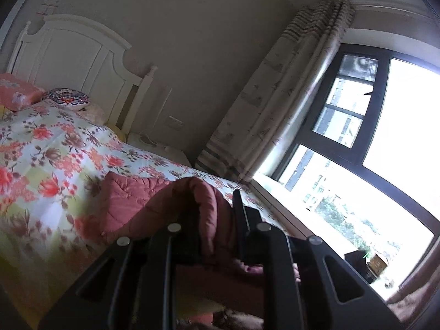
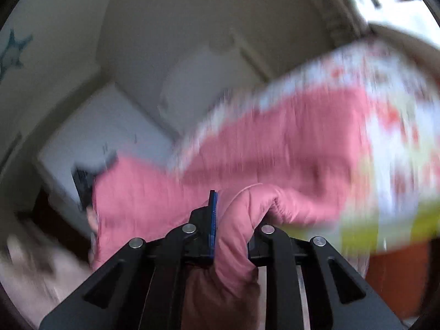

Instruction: Fold large clothes

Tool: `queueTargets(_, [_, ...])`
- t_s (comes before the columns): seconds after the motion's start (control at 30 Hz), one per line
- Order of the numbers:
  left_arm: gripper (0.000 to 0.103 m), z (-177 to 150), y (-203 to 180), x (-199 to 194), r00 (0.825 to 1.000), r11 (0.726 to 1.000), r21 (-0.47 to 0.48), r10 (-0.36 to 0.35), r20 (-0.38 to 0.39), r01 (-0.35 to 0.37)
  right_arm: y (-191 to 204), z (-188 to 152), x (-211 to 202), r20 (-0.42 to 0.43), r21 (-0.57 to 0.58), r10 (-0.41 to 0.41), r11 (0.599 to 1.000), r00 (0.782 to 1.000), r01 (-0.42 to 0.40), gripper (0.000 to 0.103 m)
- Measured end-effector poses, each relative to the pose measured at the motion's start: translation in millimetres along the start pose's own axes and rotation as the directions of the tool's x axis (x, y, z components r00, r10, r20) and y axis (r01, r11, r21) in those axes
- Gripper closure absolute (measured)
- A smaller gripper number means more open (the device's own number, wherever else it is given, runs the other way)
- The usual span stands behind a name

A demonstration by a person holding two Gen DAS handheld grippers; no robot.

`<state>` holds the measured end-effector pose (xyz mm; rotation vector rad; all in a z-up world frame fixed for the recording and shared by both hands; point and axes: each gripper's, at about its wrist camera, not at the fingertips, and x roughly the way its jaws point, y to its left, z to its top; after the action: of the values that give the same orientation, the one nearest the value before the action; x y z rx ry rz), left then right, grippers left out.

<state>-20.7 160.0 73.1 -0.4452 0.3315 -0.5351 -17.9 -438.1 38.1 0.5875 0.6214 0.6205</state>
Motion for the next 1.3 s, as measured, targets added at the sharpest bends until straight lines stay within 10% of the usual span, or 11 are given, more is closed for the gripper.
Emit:
queueTargets(0.23, [0.068, 76.6, 61.7, 134.3, 0.957, 0.953, -0.085, 0.288, -0.03, -0.29, -78.1, 149.9, 122.5, -0.096, 0.206, -0.204, 0.953, 0.974, 0.22, 0.073])
queueTargets(0.3, [0.045, 89.2, 100.8, 193.4, 0.919, 0.915, -0.12, 0.367, -0.145, -0.385, -133.7, 158.6, 155.7, -0.164, 0.388, -0.145, 0.9, 0.976, 0.199, 0.062])
queueTargets(0.4, [0.019, 86.9, 159.4, 253.9, 0.81, 0.813, -0.124, 0.527, -0.257, -0.569, -181.4, 148.0, 156.4, -0.058, 0.567, -0.041, 0.821, 0.997, 0.067, 0.005])
queueTargets(0.47, [0.018, 74.2, 190.6, 271.5, 0.748, 0.758, -0.113, 0.588, -0.308, -0.642, -196.5, 138.2, 146.8, 0.058, 0.585, -0.084, 0.81, 0.995, 0.034, 0.004])
queueTargets(0.6, [0.018, 43.5, 224.2, 277.1, 0.748, 0.764, -0.137, 0.551, -0.371, -0.631, -185.7, 137.4, 133.6, 0.027, 0.454, -0.345, 0.84, 0.938, 0.296, 0.004])
queueTargets(0.87, [0.011, 55.0, 205.1, 261.5, 0.805, 0.861, -0.02, 0.466, -0.367, -0.508, -153.3, 155.1, 153.9, -0.088, 0.154, -0.513, 0.84, 0.854, 0.52, 0.004])
queueTargets(0.93, [0.013, 52.9, 195.7, 266.1, 0.789, 0.874, 0.046, 0.459, -0.409, -0.484, -152.7, 153.2, 171.4, -0.117, 0.07, -0.525, 0.842, 0.843, 0.534, 0.03])
queueTargets(0.97, [0.018, 50.5, 191.1, 269.4, 0.781, 0.874, 0.077, 0.465, -0.417, -0.479, -150.5, 150.7, 179.0, -0.135, 0.036, -0.531, 0.841, 0.836, 0.54, 0.037])
queueTargets(1.03, [0.085, 42.8, 181.3, 275.9, 0.761, 0.873, 0.146, 0.478, -0.437, -0.465, -141.2, 148.3, 179.7, -0.11, -0.008, -0.552, 0.832, 0.827, 0.555, 0.079])
queueTargets(1.07, [0.093, 39.1, 178.0, 279.1, 0.754, 0.875, 0.161, 0.477, -0.452, -0.457, -137.6, 146.3, 180.2, -0.086, -0.027, -0.553, 0.833, 0.829, 0.553, 0.083])
queueTargets(1.3, [0.097, 70.4, 109.3, 268.1, 0.848, 0.862, 0.266, 0.488, -0.205, -0.432, -88.1, 148.9, 144.1, 0.117, -0.097, -0.63, 0.762, 0.768, 0.64, 0.088])
